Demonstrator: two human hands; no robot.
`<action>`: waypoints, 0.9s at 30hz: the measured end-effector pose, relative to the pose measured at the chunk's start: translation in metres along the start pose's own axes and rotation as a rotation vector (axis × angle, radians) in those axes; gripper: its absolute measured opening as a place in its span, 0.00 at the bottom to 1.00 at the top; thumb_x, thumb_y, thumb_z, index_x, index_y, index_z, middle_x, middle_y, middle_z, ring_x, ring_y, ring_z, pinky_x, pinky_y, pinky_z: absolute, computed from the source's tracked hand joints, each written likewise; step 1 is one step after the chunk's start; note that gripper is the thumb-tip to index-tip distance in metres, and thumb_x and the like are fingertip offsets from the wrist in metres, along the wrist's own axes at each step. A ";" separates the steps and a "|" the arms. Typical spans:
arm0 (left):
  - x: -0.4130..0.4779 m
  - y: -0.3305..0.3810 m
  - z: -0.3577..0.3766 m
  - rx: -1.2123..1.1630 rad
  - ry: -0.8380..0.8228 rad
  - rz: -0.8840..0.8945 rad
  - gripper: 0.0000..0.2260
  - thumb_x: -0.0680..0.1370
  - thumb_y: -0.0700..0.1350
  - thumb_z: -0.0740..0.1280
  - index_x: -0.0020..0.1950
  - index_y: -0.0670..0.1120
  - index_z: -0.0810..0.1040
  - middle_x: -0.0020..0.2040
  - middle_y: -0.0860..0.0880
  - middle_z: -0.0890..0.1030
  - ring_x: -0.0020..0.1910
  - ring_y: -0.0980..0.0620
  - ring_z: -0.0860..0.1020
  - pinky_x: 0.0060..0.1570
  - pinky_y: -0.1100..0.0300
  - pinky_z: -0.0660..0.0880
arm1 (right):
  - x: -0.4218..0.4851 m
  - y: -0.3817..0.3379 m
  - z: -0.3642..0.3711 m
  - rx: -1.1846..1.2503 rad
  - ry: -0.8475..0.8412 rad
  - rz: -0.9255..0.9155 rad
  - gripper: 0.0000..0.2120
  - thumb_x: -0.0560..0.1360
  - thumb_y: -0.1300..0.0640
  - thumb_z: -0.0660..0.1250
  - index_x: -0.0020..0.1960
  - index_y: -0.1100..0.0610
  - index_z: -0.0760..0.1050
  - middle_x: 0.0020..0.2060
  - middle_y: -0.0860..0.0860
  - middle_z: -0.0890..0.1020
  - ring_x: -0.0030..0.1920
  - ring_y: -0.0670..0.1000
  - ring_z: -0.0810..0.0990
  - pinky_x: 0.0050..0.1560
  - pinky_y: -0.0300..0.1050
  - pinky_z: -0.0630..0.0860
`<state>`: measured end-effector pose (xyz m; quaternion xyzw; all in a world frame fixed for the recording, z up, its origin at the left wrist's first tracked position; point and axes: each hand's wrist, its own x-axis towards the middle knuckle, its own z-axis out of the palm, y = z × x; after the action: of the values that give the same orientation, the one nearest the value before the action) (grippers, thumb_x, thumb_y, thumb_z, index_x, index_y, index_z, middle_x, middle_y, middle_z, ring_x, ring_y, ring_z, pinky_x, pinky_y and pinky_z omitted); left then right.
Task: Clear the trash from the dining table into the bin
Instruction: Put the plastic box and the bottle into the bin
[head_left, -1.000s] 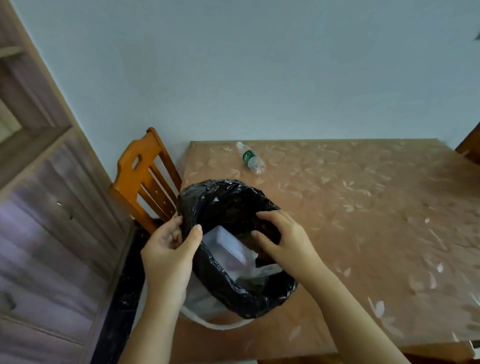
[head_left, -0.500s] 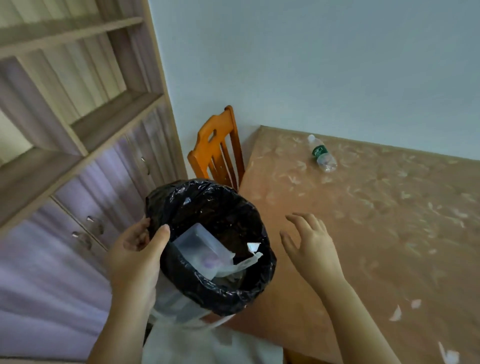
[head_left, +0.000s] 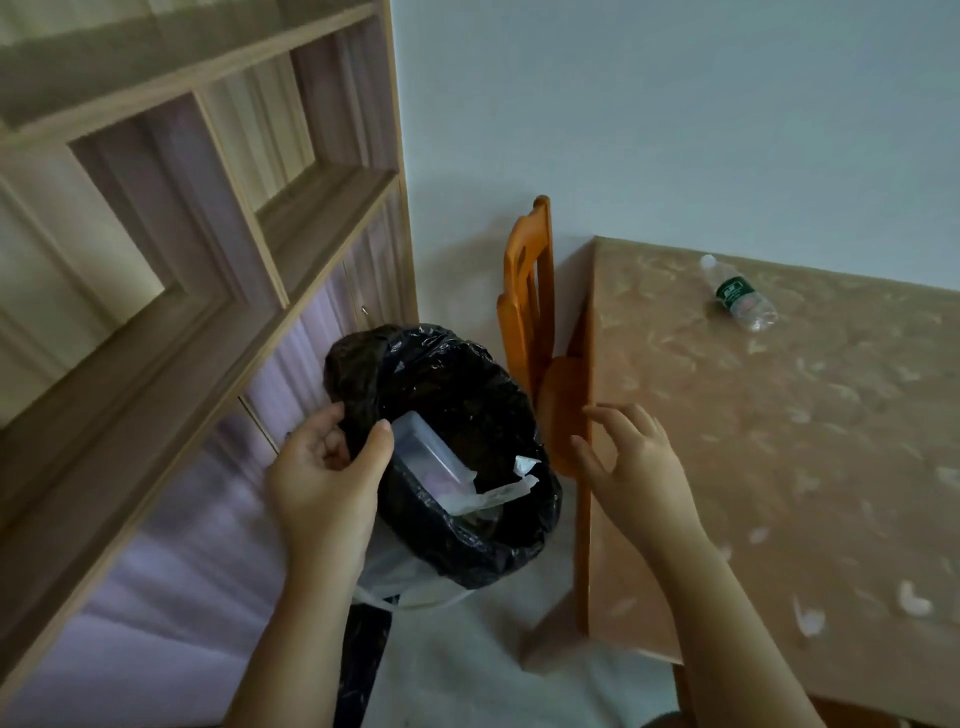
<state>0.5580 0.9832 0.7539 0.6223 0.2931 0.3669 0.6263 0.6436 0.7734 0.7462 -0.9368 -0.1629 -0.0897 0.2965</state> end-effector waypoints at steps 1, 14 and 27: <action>0.009 -0.001 -0.001 -0.003 -0.009 -0.001 0.11 0.68 0.42 0.74 0.42 0.56 0.77 0.35 0.55 0.77 0.33 0.62 0.76 0.34 0.71 0.72 | 0.003 -0.003 0.002 -0.009 0.004 0.005 0.14 0.73 0.55 0.65 0.57 0.56 0.75 0.57 0.55 0.76 0.59 0.57 0.73 0.56 0.52 0.72; 0.131 0.025 0.089 -0.157 -0.153 0.124 0.09 0.64 0.46 0.71 0.36 0.63 0.81 0.28 0.59 0.75 0.32 0.61 0.73 0.36 0.68 0.72 | 0.124 0.019 0.018 -0.008 0.179 0.069 0.14 0.71 0.57 0.67 0.57 0.59 0.75 0.52 0.56 0.78 0.54 0.59 0.74 0.50 0.47 0.69; 0.208 0.076 0.276 -0.371 -0.393 0.257 0.07 0.68 0.43 0.69 0.40 0.55 0.82 0.33 0.58 0.82 0.37 0.59 0.79 0.39 0.66 0.74 | 0.233 0.084 -0.027 -0.051 0.370 0.229 0.16 0.72 0.57 0.67 0.58 0.58 0.74 0.56 0.57 0.77 0.59 0.59 0.73 0.55 0.53 0.72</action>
<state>0.8940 0.9955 0.8625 0.5883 0.0129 0.3628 0.7226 0.8889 0.7514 0.7856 -0.9239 0.0040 -0.2299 0.3060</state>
